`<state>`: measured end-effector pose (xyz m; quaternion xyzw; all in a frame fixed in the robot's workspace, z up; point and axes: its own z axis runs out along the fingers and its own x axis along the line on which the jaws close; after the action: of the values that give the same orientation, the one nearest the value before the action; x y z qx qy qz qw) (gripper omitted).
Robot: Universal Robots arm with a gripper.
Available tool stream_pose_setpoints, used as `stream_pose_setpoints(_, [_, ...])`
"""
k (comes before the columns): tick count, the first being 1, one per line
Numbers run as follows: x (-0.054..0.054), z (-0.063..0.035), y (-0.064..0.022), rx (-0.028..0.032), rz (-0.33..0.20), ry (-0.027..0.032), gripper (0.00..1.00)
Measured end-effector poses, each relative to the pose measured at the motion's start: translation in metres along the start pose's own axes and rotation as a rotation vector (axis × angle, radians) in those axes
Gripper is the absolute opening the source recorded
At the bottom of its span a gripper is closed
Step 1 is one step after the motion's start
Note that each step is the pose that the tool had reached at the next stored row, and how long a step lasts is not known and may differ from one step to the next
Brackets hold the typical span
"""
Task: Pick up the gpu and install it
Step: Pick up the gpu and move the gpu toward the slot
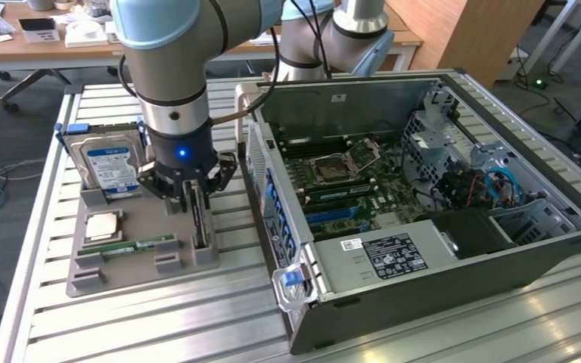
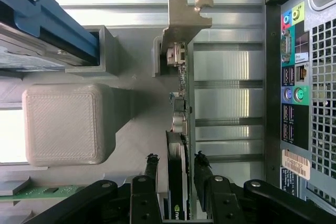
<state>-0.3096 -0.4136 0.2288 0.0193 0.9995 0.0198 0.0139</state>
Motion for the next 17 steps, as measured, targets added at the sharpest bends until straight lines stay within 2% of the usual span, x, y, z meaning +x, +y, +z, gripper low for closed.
stream_pose_setpoints(11, [0.0,0.0,-0.0001,0.0001,0.0,0.0,0.42])
stream_pose_setpoints(13, [0.0,0.0,-0.0001,0.0001,0.0,0.0,0.4])
stream_pose_setpoints(14, [0.0,0.0,-0.0001,0.0001,0.0,0.0,0.33])
stream_pose_setpoints(17, [0.0,0.0,-0.0001,0.0,0.0,0.0,0.33])
